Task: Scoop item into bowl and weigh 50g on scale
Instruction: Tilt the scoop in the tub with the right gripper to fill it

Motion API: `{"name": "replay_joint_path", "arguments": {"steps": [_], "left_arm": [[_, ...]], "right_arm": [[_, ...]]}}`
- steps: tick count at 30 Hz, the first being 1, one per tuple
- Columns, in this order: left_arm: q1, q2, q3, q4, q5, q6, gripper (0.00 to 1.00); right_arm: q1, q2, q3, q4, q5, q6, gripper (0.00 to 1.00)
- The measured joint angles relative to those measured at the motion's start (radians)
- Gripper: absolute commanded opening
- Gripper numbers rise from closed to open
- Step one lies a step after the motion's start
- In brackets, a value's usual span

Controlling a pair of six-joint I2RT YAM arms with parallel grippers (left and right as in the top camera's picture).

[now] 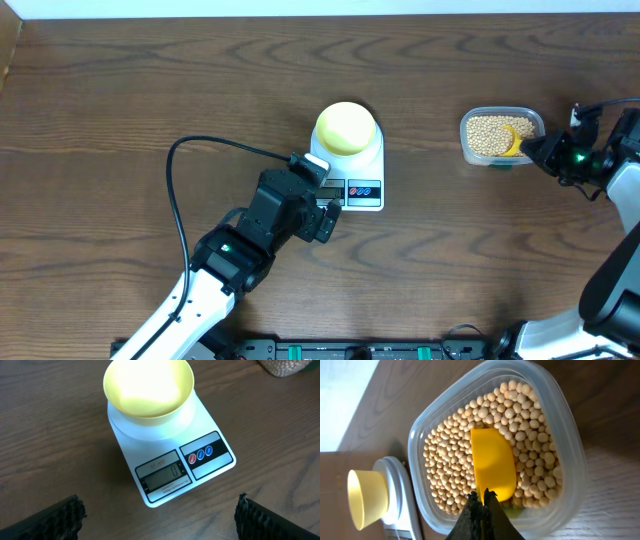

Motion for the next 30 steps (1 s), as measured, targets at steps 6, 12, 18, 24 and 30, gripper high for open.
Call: {"name": "replay_joint_path", "arguments": {"steps": [6,12,18,24,30], "left_arm": [[0.000,0.000,0.000,0.000,0.000,0.000,0.98],[0.000,0.000,0.000,0.000,0.000,0.000,0.98],[0.000,0.000,0.000,0.000,0.000,0.000,0.98],[0.000,0.000,0.000,0.000,0.000,0.000,0.98],[0.000,0.000,0.000,0.000,0.000,0.000,0.98]], "right_arm": [[-0.006,0.063,0.000,0.022,-0.067,0.026,0.01],[-0.006,0.066,0.000,0.031,-0.082,0.033,0.01],[-0.006,0.066,0.000,0.039,-0.091,0.035,0.01],[-0.021,0.077,-0.004,0.102,-0.147,0.069,0.01],[-0.069,0.089,-0.007,0.129,-0.220,0.102,0.01]]}}
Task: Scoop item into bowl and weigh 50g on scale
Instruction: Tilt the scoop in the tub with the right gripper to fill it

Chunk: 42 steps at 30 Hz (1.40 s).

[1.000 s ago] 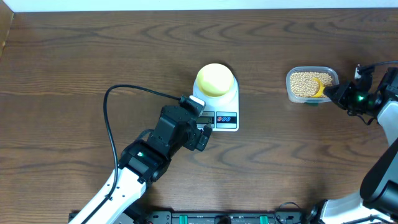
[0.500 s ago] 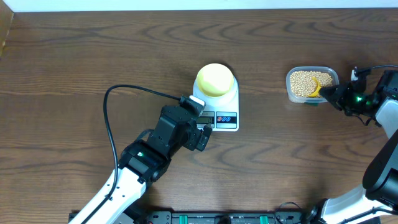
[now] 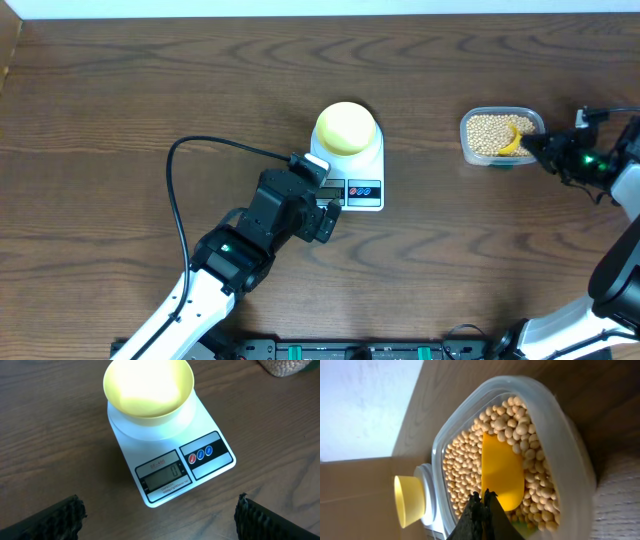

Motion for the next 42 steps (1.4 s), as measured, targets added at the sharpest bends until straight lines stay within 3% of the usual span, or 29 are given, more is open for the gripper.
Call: {"name": "replay_joint_path", "arguments": {"steps": [42], "left_arm": [[0.000,0.000,0.000,0.000,0.000,0.000,0.98]], "right_arm": [[-0.080,0.000,0.000,0.026,-0.236,0.007,0.01]]}}
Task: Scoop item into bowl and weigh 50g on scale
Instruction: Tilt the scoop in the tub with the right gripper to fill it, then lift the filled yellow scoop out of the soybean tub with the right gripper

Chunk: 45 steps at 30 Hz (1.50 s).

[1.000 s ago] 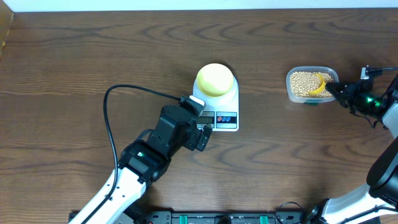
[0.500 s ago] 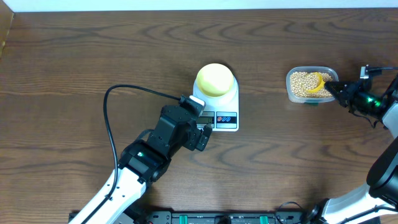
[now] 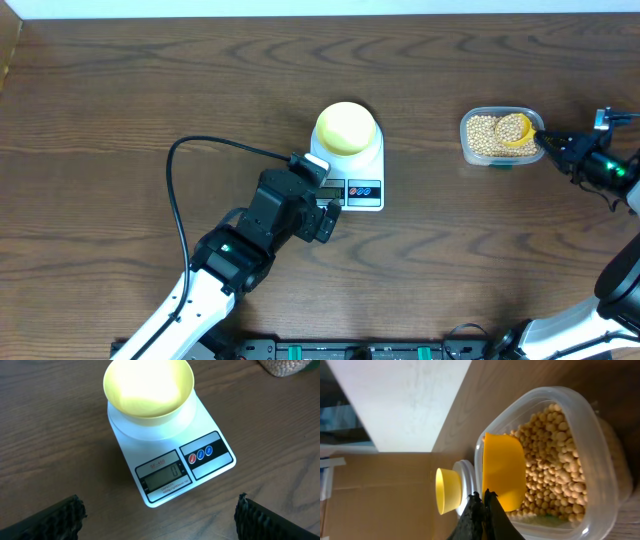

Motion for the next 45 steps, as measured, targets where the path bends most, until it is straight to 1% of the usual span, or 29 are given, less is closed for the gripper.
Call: {"name": "replay_joint_path", "arguments": {"steps": [21,45], "left_arm": [[0.000,0.000,0.000,0.000,0.000,0.000,0.98],[0.000,0.000,0.000,0.000,0.000,0.000,0.98]], "right_arm": [[-0.002,0.000,0.000,0.034,-0.130,0.000,0.01],[-0.006,0.000,0.000,0.037,-0.172,0.045,0.01]]}}
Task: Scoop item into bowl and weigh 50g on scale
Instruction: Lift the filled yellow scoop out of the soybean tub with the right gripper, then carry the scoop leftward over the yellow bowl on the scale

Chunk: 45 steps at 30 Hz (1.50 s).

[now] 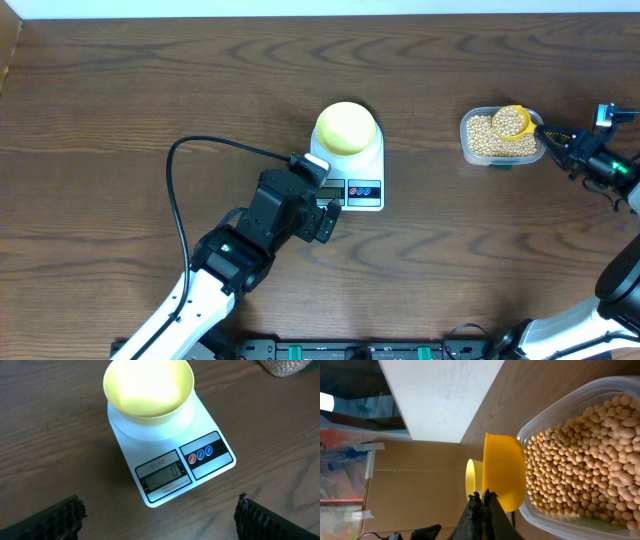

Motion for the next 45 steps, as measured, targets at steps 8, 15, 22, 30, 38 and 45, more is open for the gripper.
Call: {"name": "replay_joint_path", "arguments": {"steps": [8,15,22,30,38,45], "left_arm": [[0.000,0.000,0.000,0.000,0.000,0.000,0.98],[0.000,0.000,0.000,0.000,0.000,0.000,0.98],[0.000,0.000,0.000,0.000,0.000,0.000,0.98],[0.000,0.000,0.000,0.000,0.000,0.000,0.98],[0.000,0.000,0.000,0.000,0.000,0.000,0.98],[0.000,0.000,0.000,0.000,0.000,0.000,0.98]], "right_arm": [[0.001,0.000,0.000,0.000,-0.020,0.011,0.01],[0.029,0.000,0.000,0.002,-0.041,0.023,0.01],[0.082,0.000,0.000,0.035,-0.044,0.024,0.01],[0.171,0.000,0.000,0.046,-0.039,0.024,0.01],[0.259,0.000,0.000,0.100,-0.032,0.035,0.01],[0.323,0.000,0.000,0.185,-0.002,0.111,0.01]]}}
